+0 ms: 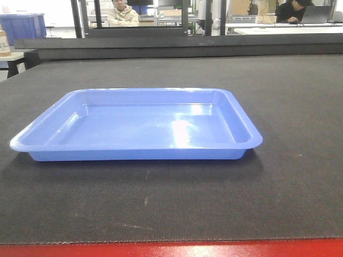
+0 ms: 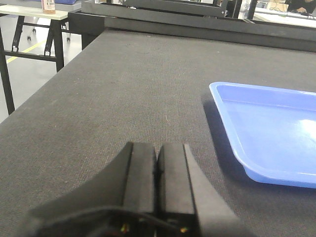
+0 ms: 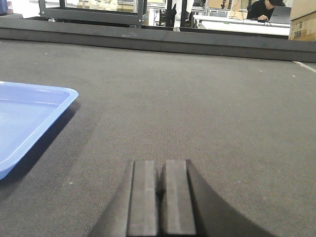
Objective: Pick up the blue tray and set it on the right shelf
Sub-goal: 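Move both grippers down toward opposite rims of the light blue tray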
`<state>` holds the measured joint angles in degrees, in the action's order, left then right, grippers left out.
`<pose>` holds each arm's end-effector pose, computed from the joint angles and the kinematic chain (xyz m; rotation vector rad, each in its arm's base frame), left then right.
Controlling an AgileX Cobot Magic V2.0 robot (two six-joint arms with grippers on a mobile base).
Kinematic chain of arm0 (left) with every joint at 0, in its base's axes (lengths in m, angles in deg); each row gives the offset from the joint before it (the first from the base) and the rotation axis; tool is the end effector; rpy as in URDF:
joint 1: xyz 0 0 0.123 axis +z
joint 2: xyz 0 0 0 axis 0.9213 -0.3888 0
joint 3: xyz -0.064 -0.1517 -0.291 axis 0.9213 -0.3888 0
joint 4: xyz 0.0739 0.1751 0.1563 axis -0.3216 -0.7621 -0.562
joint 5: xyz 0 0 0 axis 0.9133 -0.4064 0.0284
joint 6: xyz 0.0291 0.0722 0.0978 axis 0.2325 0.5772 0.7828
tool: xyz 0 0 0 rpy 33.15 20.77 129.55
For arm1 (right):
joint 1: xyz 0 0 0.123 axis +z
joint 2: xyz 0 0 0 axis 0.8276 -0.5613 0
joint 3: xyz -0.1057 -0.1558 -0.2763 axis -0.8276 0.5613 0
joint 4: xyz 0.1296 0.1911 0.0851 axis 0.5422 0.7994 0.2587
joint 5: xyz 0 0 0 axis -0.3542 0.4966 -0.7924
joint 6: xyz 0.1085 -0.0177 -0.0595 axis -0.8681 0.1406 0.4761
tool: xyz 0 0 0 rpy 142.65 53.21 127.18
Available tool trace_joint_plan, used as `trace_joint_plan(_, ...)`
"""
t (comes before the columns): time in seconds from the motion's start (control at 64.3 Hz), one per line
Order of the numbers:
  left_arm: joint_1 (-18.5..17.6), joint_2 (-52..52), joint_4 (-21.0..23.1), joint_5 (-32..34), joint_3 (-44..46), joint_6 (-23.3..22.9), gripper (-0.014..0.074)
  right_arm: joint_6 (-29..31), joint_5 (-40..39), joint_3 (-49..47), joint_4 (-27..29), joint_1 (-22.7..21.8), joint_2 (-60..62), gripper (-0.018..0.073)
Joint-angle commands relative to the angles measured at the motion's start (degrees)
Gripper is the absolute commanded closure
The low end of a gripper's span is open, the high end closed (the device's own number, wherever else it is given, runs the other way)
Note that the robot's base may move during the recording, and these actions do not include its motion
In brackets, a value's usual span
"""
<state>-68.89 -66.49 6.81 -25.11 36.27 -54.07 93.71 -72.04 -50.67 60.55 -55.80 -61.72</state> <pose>0.0350 -0.0037 0.1891 -0.0289 1.6362 -0.1062 0.0354 0.0009 0.1962 -0.0007 1.5777 0.0121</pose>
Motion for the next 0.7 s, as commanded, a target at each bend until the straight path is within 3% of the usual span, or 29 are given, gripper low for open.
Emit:
trace_joint_plan(0.0, -0.1, 0.9, 0.5, 5.1, -1.7, 0.2, 0.0645, 0.5, -4.8, -1.3, -0.5, 0.0, 1.1, 0.0505)
trace_joint_plan(0.467, -0.1, 0.9, 0.5, 5.2, -1.7, 0.2, 0.0645, 0.5, -4.8, -1.3, -0.5, 0.0, 1.1, 0.0505)
trace_joint_plan(0.685, -0.1, 0.9, 0.9, 9.9, -1.7, -0.2, 0.0645, 0.5, -6.3, -1.3, -0.5, 0.0, 1.1, 0.0505)
